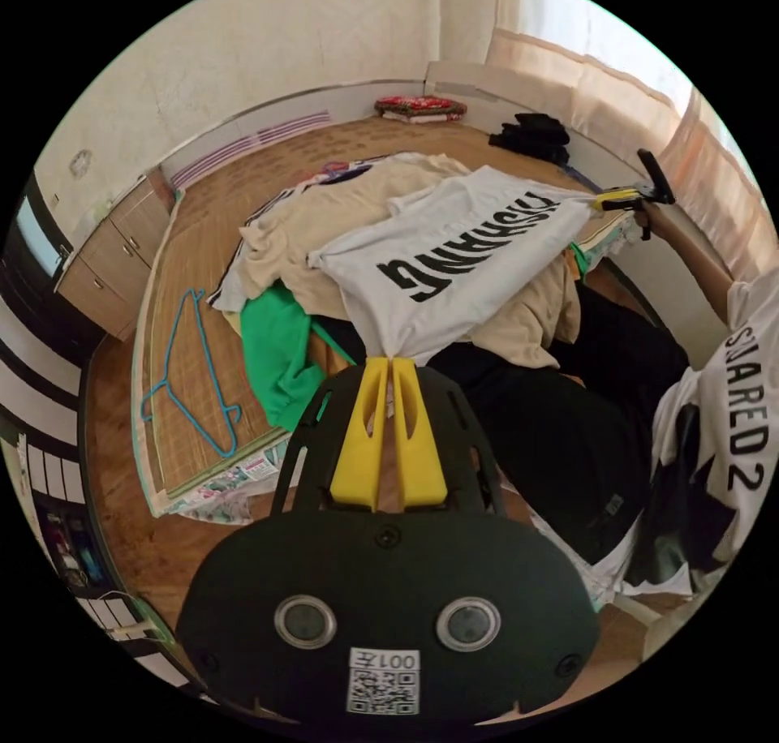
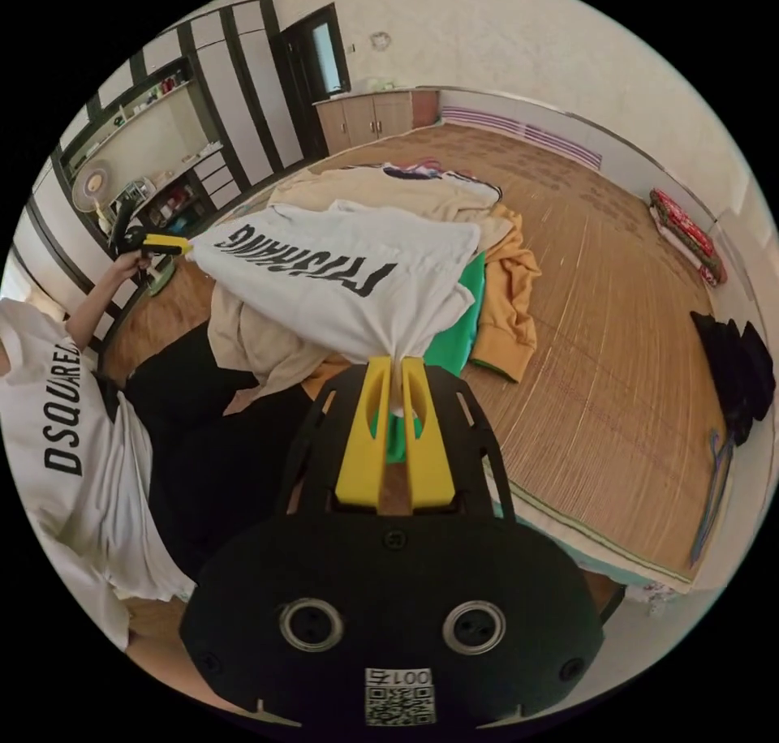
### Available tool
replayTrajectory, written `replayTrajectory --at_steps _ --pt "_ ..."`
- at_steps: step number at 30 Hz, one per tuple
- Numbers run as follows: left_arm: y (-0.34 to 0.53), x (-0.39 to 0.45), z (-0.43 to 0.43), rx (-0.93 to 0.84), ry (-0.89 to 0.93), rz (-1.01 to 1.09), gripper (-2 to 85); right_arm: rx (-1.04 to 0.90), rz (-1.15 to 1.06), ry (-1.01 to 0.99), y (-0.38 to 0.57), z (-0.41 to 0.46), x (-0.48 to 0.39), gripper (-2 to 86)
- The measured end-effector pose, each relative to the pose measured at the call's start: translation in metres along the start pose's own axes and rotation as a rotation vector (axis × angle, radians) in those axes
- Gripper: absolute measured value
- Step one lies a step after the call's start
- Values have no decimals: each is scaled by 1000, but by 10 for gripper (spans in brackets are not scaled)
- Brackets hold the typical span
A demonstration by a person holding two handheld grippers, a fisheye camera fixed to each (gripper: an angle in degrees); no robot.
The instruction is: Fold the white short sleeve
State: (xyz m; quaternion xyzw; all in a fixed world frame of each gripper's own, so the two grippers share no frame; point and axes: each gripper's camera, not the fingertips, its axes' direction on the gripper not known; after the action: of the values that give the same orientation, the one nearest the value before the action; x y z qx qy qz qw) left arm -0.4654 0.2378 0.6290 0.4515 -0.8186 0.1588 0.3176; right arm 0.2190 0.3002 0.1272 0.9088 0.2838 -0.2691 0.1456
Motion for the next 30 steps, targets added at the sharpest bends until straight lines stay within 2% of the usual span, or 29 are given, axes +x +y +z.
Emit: replayTrajectory --at_steps 8,15,22,24,26,30 --pt "48 17 45 -5 37 -33 -10 -59 97 -56 39 50 -5 16" --pt "62 29 23 66 62 -22 -10 32 98 -49 40 16 -25 13" --pt "72 51 69 -56 83 -68 -10 -100 143 -40 55 54 -50 11" --pt "73 53 75 -141 32 -76 -10 -132 152 -29 54 61 -57 10" --pt "81 56 77 -248 -86 -68 -10 -215 151 63 56 64 -64 13" --pt "83 72 65 -253 -123 -59 -10 -172 96 57 55 48 -90 31"
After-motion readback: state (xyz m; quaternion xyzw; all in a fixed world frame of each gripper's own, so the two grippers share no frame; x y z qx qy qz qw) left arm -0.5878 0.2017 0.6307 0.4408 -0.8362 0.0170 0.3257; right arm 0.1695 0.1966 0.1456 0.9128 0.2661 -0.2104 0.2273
